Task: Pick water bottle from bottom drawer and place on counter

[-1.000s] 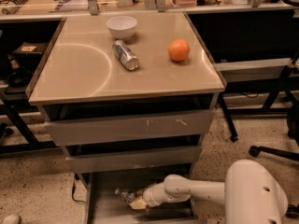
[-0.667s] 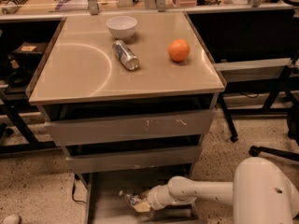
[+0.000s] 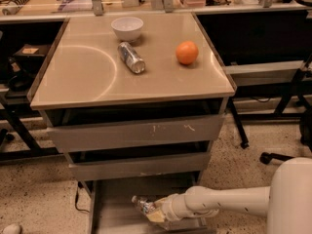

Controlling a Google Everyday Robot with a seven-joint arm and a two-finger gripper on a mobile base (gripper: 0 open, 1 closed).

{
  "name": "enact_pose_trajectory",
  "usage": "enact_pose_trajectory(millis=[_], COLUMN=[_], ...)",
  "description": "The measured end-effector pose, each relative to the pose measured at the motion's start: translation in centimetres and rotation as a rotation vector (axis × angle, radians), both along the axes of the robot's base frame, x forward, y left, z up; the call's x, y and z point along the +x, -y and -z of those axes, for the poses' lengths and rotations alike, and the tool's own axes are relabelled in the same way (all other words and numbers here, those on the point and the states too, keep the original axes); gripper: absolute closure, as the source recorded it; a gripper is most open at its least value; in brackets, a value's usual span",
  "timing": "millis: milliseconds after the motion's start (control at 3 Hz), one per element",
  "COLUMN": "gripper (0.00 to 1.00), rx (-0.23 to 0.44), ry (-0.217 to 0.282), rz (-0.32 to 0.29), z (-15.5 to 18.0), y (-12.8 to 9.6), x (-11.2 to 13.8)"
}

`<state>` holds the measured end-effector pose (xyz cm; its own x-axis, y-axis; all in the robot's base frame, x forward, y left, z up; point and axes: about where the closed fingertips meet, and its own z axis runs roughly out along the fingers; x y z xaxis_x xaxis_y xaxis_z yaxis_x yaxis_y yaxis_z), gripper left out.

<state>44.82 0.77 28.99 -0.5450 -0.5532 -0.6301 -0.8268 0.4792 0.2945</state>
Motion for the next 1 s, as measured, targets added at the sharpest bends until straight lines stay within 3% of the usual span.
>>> enact_pose_trajectory(millis=[333, 1000], gripper=[1.0, 1.0], rx=[0.0, -0.014], ry=[0.0, 0.021], rz=[0.0, -0.036], z=[0.0, -5.0], y=[0.0, 0.1], x=[0.0, -1.1])
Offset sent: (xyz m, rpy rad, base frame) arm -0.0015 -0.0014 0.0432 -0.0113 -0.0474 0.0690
